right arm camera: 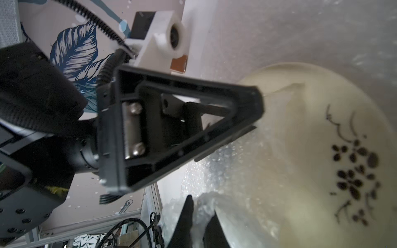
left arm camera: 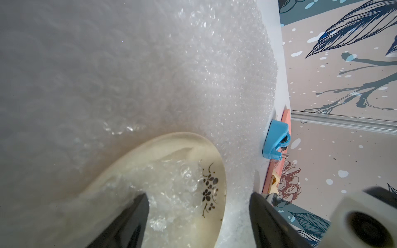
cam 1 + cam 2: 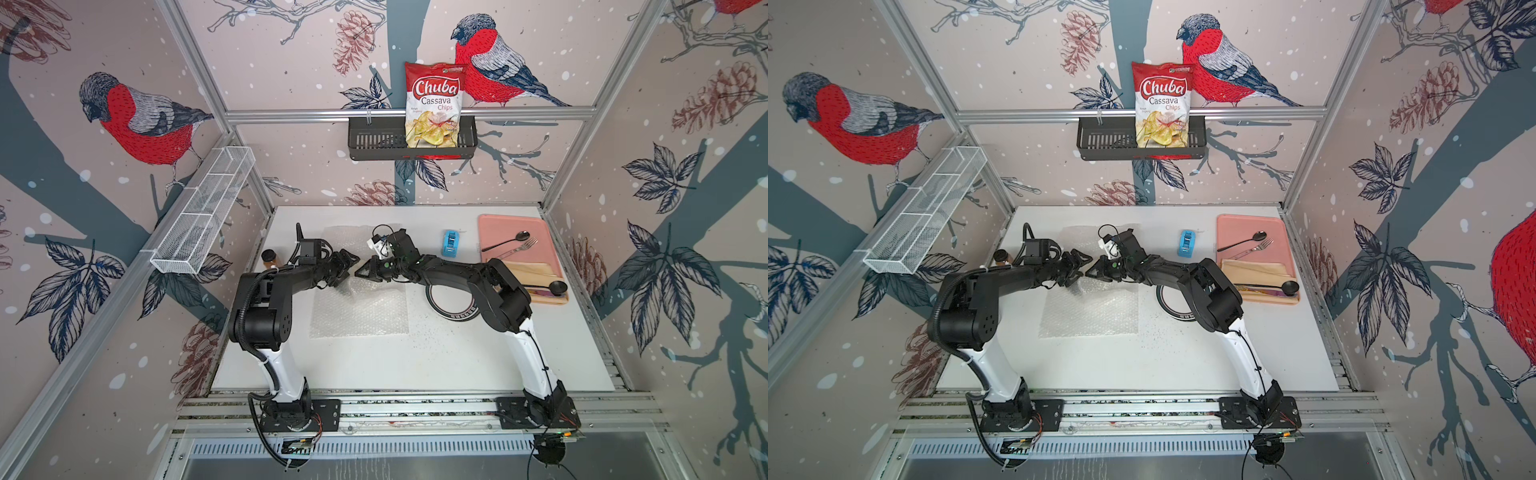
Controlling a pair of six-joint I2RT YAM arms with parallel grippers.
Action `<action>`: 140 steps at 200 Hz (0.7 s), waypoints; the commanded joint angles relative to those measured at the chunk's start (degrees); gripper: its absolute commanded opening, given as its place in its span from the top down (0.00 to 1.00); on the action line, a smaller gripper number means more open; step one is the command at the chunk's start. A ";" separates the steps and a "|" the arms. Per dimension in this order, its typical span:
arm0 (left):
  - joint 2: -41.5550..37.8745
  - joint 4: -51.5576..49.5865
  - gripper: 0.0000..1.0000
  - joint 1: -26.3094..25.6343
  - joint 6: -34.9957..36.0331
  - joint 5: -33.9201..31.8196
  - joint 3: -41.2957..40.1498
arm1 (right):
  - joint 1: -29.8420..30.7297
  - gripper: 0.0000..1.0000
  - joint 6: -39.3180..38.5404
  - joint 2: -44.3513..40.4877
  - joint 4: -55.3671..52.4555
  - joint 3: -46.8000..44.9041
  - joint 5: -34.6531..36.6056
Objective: Wrap dinner plates in bubble wrap
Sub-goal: Wrap the plate in the bubble wrap.
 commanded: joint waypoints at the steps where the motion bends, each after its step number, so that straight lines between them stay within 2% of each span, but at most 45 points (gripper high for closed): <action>1: 0.33 -10.42 0.22 0.43 -0.79 -2.51 -0.78 | -0.57 0.86 3.11 0.58 2.04 0.60 -0.33; 43: -1.70 -10.88 0.22 0.82 -0.80 -1.44 -0.52 | -0.94 0.83 3.39 2.36 -0.97 2.06 2.81; 96: -2.85 -8.72 0.21 0.91 -1.85 1.44 -1.56 | -0.58 0.83 4.33 7.06 -5.38 8.46 6.10; 140: -5.28 -9.47 0.21 1.54 -0.51 3.78 -1.05 | 0.18 0.78 2.76 9.46 -10.99 11.58 9.23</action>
